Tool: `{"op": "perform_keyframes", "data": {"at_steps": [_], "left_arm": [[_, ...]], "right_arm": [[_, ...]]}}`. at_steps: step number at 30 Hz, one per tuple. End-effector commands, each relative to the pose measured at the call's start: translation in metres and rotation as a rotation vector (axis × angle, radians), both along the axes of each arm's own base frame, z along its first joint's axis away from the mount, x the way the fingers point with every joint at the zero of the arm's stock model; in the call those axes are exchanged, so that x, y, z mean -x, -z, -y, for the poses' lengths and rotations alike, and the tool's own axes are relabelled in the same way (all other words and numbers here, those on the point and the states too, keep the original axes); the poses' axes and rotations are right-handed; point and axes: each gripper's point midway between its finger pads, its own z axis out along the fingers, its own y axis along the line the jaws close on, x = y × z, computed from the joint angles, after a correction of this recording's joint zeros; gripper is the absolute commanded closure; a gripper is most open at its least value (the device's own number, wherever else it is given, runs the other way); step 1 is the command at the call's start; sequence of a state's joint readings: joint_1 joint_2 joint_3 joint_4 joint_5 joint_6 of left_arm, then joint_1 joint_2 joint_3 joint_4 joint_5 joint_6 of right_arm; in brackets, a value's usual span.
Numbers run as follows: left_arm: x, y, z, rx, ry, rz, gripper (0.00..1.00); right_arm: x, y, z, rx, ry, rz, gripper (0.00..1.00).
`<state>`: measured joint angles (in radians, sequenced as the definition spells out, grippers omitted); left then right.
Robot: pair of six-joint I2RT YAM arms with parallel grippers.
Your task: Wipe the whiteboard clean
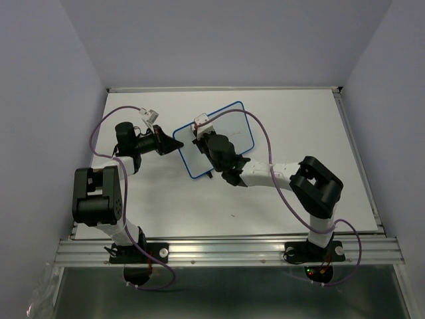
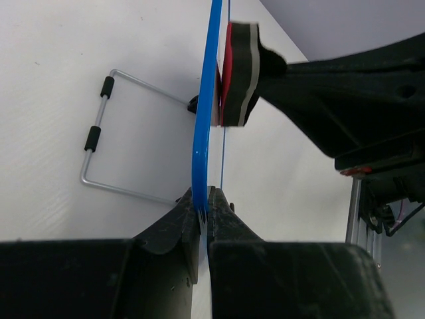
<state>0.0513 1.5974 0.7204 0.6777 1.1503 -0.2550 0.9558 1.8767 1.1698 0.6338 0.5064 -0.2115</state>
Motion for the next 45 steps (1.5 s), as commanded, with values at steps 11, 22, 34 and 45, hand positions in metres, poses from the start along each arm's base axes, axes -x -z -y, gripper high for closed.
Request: {"op": "perform_keyframes", "data": {"at_steps": [11, 22, 34, 45], "left_arm": [[-0.012, 0.021, -0.010, -0.091, -0.081, 0.034, 1.00], [-0.013, 0.020, -0.010, -0.091, -0.083, 0.033, 1.00], [-0.013, 0.021, -0.010, -0.091, -0.087, 0.030, 1.00], [-0.013, 0.021, -0.010, -0.091, -0.090, 0.027, 1.00]], "right_arm": [[0.021, 0.026, -0.019, -0.057, -0.158, -0.153, 0.99], [0.064, 0.090, -0.031, -0.010, -0.239, -0.335, 0.99], [0.112, 0.109, -0.073, 0.022, -0.386, -0.374, 0.99], [0.124, 0.120, -0.074, 0.020, -0.367, -0.396, 0.99]]}}
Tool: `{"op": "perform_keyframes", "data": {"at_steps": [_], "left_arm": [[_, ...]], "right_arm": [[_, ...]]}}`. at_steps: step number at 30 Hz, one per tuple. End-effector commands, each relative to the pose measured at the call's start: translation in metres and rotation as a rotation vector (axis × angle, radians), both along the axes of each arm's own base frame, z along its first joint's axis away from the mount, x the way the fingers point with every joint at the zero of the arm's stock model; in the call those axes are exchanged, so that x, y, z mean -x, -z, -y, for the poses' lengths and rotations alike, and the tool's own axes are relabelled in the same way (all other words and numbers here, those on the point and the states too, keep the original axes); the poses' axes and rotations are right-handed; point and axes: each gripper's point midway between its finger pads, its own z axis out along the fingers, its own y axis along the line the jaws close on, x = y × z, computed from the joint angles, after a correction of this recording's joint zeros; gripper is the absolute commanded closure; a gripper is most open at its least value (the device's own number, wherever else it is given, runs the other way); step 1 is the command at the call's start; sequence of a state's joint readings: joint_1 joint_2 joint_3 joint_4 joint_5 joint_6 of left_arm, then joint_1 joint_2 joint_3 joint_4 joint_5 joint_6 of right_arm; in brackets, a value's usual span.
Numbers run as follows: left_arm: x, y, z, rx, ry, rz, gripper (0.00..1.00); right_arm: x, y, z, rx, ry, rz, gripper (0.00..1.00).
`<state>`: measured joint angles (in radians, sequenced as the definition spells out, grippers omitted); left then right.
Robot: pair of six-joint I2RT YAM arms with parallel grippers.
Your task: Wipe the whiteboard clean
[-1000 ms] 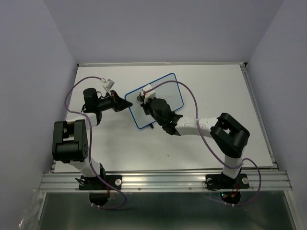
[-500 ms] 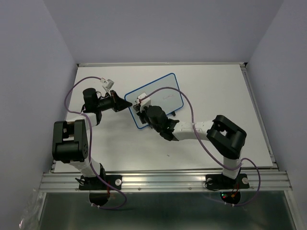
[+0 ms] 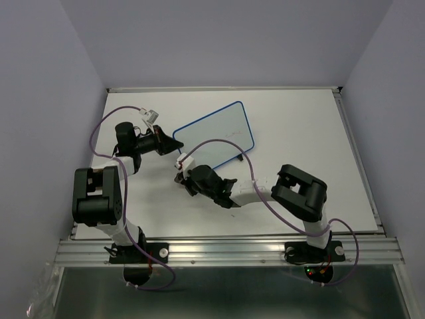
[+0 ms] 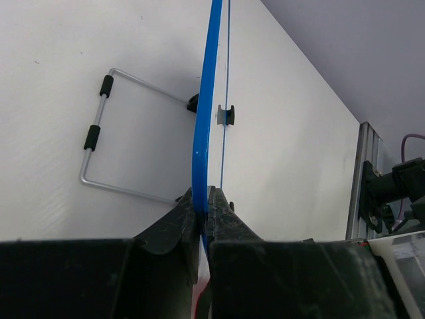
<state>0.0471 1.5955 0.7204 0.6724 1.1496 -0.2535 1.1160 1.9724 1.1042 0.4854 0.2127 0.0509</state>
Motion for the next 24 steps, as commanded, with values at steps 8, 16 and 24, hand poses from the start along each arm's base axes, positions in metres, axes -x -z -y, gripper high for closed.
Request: {"op": "perform_keyframes", "data": {"at_steps": [8, 16, 24], "left_arm": [[-0.015, 0.020, -0.012, -0.091, -0.099, 0.031, 1.00], [-0.017, 0.018, -0.014, -0.093, -0.119, 0.029, 0.88], [-0.016, 0.012, -0.016, -0.100, -0.142, 0.039, 0.41]], "right_arm": [[0.007, -0.027, 0.019, -0.048, 0.042, -0.012, 0.99], [0.038, -0.030, 0.070, -0.060, 0.113, -0.166, 0.98], [0.068, -0.003, 0.155, 0.036, 0.296, -0.306, 0.95]]}}
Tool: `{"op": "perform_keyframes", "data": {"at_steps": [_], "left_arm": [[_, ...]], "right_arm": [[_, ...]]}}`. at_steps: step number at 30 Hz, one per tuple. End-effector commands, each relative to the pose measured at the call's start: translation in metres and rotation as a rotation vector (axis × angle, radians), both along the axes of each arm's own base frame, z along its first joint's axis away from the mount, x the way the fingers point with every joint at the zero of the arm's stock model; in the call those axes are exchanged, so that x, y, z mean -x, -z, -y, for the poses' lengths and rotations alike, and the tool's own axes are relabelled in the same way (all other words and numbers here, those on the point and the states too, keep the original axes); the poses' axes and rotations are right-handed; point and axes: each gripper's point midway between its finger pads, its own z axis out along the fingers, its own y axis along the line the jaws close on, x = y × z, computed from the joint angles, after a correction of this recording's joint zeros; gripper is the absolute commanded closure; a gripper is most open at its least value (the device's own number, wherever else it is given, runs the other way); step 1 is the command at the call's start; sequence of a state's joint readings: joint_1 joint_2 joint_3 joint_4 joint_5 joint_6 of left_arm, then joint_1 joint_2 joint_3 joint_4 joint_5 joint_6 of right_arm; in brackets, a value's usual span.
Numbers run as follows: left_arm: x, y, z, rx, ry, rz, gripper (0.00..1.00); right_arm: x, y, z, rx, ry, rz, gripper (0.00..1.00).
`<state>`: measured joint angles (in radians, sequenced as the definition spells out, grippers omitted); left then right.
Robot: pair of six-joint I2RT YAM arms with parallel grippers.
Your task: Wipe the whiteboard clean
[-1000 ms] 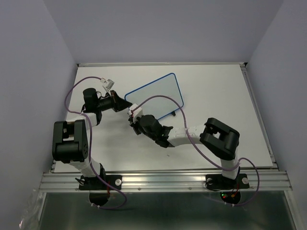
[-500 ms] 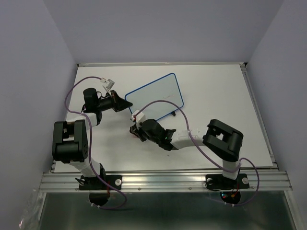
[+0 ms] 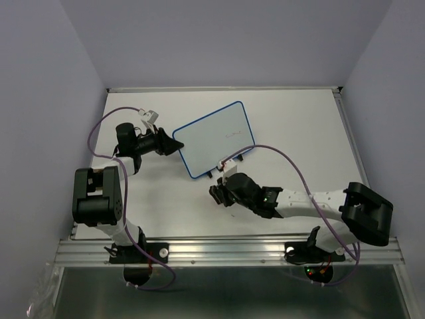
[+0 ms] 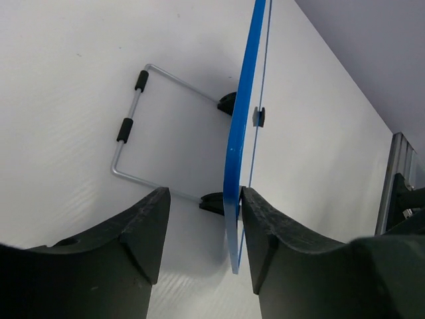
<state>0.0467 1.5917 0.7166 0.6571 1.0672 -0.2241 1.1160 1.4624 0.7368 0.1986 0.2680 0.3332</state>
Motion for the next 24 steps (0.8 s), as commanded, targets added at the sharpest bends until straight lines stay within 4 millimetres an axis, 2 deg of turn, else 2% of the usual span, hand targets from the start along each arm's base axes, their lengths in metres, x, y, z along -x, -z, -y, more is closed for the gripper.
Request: {"op": "perform_keyframes", "data": {"at_steps": [1, 2, 4, 6, 7, 8, 9, 10, 11, 13, 14, 15, 17, 18, 20, 21, 23, 24], "left_arm": [[-0.006, 0.003, -0.009, -0.061, -0.075, 0.031, 0.37], [-0.006, 0.003, -0.010, -0.062, -0.081, 0.027, 0.36], [-0.005, -0.004, -0.010, -0.062, -0.085, 0.044, 0.32], [-0.003, -0.012, -0.011, -0.062, -0.102, 0.062, 0.26], [-0.001, -0.015, -0.011, -0.061, -0.105, 0.066, 0.23], [0.000, -0.019, -0.012, -0.062, -0.112, 0.074, 0.11], [0.002, -0.029, -0.013, -0.062, -0.124, 0.101, 0.01], [0.005, -0.032, -0.014, -0.058, -0.138, 0.099, 0.01], [0.006, -0.045, -0.016, -0.059, -0.162, 0.132, 0.01], [0.007, -0.055, -0.020, -0.060, -0.212, 0.143, 0.01], [0.007, -0.054, -0.026, -0.067, -0.257, 0.119, 0.01], [0.010, -0.068, -0.029, -0.068, -0.286, 0.150, 0.01], [0.012, -0.075, -0.036, -0.076, -0.350, 0.122, 0.01], [0.011, -0.089, -0.047, -0.085, -0.430, 0.151, 0.01], [0.011, -0.104, -0.060, -0.069, -0.542, 0.143, 0.01], [0.009, -0.119, -0.076, -0.039, -0.664, 0.146, 0.01], [0.009, -0.131, -0.094, -0.035, -0.782, 0.124, 0.01], [0.014, -0.143, -0.098, -0.009, -0.822, 0.126, 0.01]], "right_arm": [[0.011, 0.024, 0.046, 0.091, 0.136, -0.091, 0.95], [0.018, 0.038, 0.062, 0.136, 0.162, -0.123, 0.94], [0.021, 0.041, 0.072, 0.145, 0.179, -0.133, 0.92], [0.026, 0.047, 0.081, 0.154, 0.202, -0.158, 0.80], [0.027, 0.049, 0.084, 0.156, 0.210, -0.166, 0.71], [0.027, 0.048, 0.085, 0.148, 0.221, -0.169, 0.55], [0.028, 0.048, 0.086, 0.145, 0.227, -0.172, 0.47], [0.025, 0.041, 0.086, 0.130, 0.240, -0.158, 0.40], [0.023, 0.035, 0.085, 0.114, 0.245, -0.150, 0.24], [0.015, 0.019, 0.088, 0.082, 0.293, -0.111, 0.00], [0.012, 0.003, 0.089, 0.041, 0.306, -0.084, 0.00], [0.009, -0.008, 0.090, 0.014, 0.320, -0.066, 0.00], [0.000, -0.042, 0.099, -0.059, 0.379, 0.000, 0.00], [-0.006, -0.056, 0.106, -0.087, 0.422, 0.038, 0.00], [-0.010, -0.077, 0.120, -0.136, 0.490, 0.072, 0.00], [-0.015, -0.096, 0.137, -0.175, 0.568, 0.118, 0.00], [-0.024, -0.114, 0.170, -0.196, 0.718, 0.133, 0.00], [-0.028, -0.127, 0.191, -0.211, 0.794, 0.167, 0.00]]}}
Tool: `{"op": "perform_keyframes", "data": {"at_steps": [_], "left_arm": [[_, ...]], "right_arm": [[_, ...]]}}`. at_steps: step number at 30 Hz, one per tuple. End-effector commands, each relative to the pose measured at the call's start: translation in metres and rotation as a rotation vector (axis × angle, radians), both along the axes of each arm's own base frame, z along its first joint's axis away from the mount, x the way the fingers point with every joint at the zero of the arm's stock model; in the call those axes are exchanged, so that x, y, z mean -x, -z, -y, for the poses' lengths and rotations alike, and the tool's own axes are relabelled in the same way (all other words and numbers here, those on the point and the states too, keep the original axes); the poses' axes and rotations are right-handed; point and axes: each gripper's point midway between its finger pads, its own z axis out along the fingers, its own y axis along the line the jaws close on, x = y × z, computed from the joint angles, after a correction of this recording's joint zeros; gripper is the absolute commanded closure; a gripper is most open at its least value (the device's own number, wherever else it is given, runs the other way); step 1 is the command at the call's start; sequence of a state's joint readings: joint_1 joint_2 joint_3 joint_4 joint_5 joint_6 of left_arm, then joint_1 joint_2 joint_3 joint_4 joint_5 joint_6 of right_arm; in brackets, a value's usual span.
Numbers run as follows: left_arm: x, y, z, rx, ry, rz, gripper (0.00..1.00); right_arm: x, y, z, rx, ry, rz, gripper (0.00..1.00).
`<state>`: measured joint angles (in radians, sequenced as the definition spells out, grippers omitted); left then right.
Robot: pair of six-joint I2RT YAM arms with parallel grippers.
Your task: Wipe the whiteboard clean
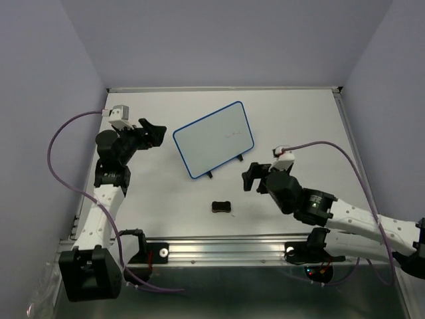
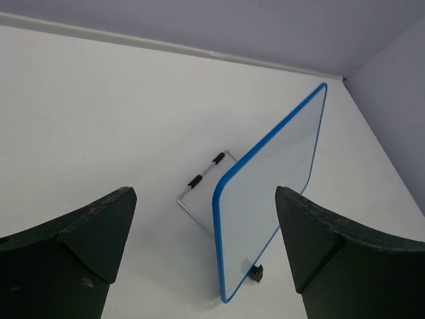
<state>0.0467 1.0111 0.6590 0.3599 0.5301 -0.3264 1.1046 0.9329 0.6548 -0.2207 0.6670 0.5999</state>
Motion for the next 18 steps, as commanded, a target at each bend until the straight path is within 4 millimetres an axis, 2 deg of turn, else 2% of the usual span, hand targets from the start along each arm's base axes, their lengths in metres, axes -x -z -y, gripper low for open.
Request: {"op": "perform_keyframes", "data": {"at_steps": [1, 2, 4, 5, 7, 8, 9, 12, 14, 18], "left_arm": [[-0.002, -0.041, -0.045, 0.076, -0.314, 0.001, 0.01], [0.002, -0.045, -0.049, 0.079, -0.346, -0.012, 0.01], [0.009, -0.057, -0.063, 0.101, -0.432, 0.001, 0.01], [0.016, -0.065, -0.068, 0.103, -0.462, 0.015, 0.01], [0.022, -0.070, -0.072, 0.111, -0.490, 0.020, 0.01], [0.026, -0.069, -0.073, 0.108, -0.498, 0.016, 0.01], [0.032, -0.075, -0.073, 0.109, -0.497, 0.036, 0.01], [0.042, -0.071, -0.077, 0.111, -0.525, 0.020, 0.01], [0.047, -0.064, -0.085, 0.112, -0.578, -0.021, 0.01], [0.055, -0.052, -0.096, 0.085, -0.646, -0.081, 0.01]], "right_arm": [[-0.030, -0.056, 0.086, -0.058, 0.412, 0.113, 0.00], [-0.030, -0.056, 0.106, -0.028, 0.470, 0.104, 0.00], [-0.034, -0.072, 0.134, -0.062, 0.551, 0.113, 0.00], [-0.039, -0.076, 0.157, -0.030, 0.611, 0.117, 0.00], [-0.043, -0.071, 0.167, 0.010, 0.617, 0.080, 0.00], [-0.046, -0.068, 0.179, 0.020, 0.659, 0.060, 0.00], [-0.049, -0.065, 0.181, 0.037, 0.664, 0.042, 0.00], [-0.060, -0.044, 0.187, 0.080, 0.704, -0.020, 0.00], [-0.068, -0.040, 0.187, 0.087, 0.706, -0.049, 0.00], [-0.085, -0.046, 0.197, 0.059, 0.689, -0.052, 0.00]]}}
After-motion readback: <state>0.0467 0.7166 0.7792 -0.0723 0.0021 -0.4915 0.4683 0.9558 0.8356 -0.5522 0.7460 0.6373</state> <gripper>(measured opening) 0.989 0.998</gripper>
